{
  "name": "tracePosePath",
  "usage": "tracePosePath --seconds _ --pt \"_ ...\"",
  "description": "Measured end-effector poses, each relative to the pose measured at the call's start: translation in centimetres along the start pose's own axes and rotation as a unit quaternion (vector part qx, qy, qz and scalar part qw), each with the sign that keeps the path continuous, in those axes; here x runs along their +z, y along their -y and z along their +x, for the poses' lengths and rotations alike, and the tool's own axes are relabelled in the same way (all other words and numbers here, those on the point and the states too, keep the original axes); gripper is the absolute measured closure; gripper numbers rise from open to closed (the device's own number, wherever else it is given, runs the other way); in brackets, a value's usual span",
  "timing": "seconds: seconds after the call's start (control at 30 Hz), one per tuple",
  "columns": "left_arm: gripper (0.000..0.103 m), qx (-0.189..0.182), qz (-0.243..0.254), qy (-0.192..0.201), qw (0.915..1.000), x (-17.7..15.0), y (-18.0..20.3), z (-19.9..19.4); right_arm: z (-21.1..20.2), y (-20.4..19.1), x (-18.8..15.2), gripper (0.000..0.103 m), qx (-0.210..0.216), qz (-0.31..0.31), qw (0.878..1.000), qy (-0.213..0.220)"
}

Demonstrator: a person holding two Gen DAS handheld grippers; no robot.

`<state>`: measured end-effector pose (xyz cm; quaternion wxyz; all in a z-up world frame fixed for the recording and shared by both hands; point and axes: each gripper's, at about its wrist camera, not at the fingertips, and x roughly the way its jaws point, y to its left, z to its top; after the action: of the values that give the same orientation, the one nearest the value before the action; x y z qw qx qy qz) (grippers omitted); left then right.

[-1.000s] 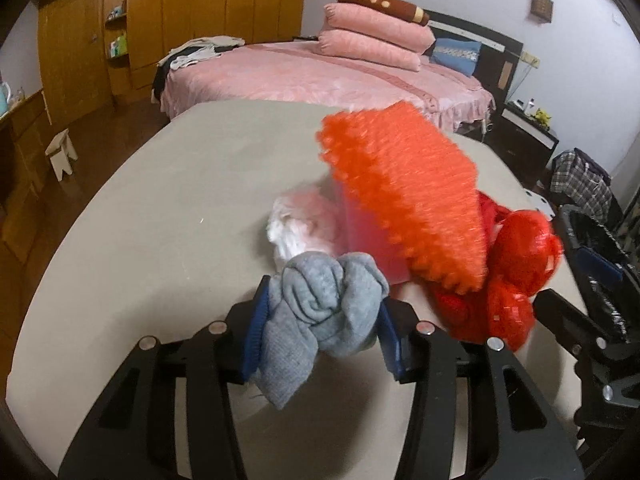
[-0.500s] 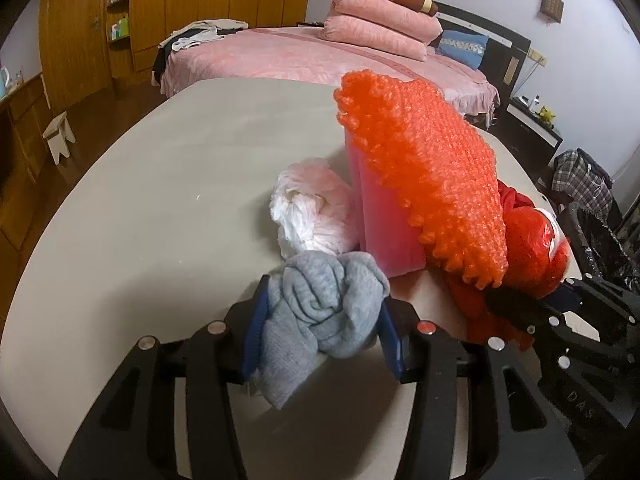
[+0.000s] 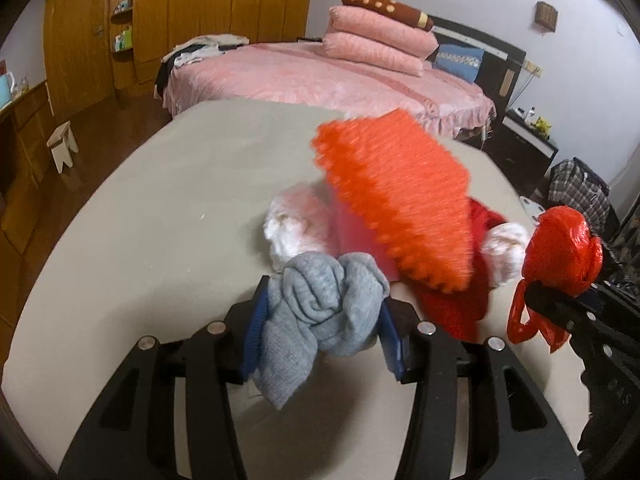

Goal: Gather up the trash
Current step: 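Grasp the red plastic bag with the right tool while the left tool grasps the grey sock, then release the red bag and grey sock into the trash bin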

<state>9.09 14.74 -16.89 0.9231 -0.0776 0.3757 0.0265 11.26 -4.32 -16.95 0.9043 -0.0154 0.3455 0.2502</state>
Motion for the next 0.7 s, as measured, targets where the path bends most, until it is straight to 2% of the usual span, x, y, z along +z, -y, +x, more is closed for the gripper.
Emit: tracePosePath --seconds 0.2,0.43,0.7 --pt "0.055 -0.014 0.029 0.027 0.9991 -0.1 3.0 -2.8 -1.9 2.0 0.5 0.080 -0.017 0.024 0.999 0.016" --pt "0.055 -0.052 0.058 0.055 0.9954 0.9 7.0 -5.1 -4.6 3.8 1.0 0.080 -0.037 0.039 0.998 0.045" --pt "0.055 -0.106 0.093 0.065 0.9878 2.5 12.7 -5.2 -8.3 8.1 1.5 0.080 -0.069 0.070 0.992 0.078"
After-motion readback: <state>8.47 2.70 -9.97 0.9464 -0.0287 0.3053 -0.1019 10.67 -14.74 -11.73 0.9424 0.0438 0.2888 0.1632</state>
